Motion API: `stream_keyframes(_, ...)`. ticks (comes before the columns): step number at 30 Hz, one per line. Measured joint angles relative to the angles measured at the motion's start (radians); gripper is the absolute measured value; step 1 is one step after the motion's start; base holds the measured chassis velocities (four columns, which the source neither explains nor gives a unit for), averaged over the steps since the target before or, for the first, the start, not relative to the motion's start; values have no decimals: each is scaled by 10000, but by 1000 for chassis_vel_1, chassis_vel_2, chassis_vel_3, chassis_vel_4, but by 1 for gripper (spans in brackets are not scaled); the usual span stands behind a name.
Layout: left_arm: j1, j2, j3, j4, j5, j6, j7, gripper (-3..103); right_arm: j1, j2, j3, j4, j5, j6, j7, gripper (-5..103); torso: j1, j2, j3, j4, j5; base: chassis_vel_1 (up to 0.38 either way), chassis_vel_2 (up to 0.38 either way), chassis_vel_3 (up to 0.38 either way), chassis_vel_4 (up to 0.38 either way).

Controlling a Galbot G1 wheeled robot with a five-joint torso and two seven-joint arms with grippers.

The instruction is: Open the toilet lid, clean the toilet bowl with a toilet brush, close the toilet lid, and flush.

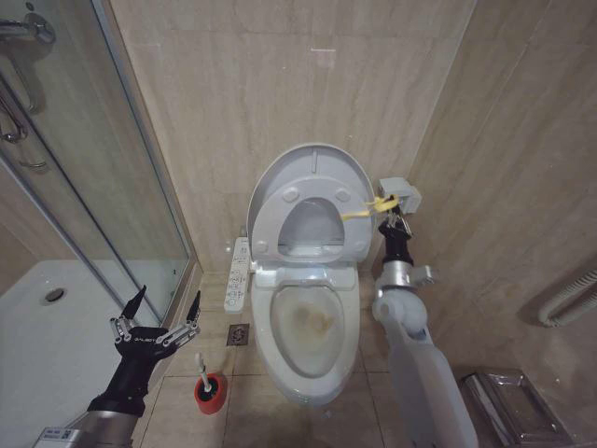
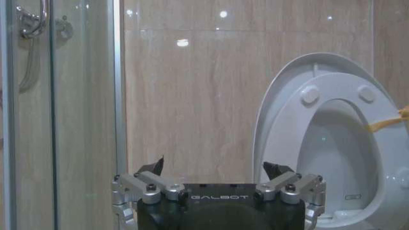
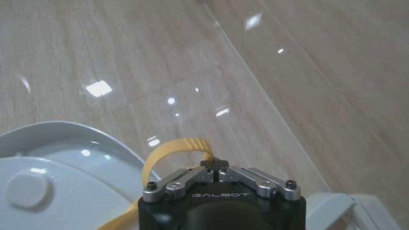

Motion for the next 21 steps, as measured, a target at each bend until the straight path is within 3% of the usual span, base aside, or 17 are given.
stream_keyframes(15,0,0,0,0,0,0,0,100,2707,173,-398,-2893,-1949,810,103,0,0,0,0,-2,1,0,0,0,0)
stream_keyframes(19,0,0,0,0,0,0,0,100,3222,191,-538,-3500,-2759,851,436,0,-1,0,0,-3,2,0,0,0,0)
stream_keyframes(21,0,0,0,0,0,0,0,100,3689,76,-809,-3966,-3637,551,1068,0,-1,0,-1,0,1,0,0,0,0)
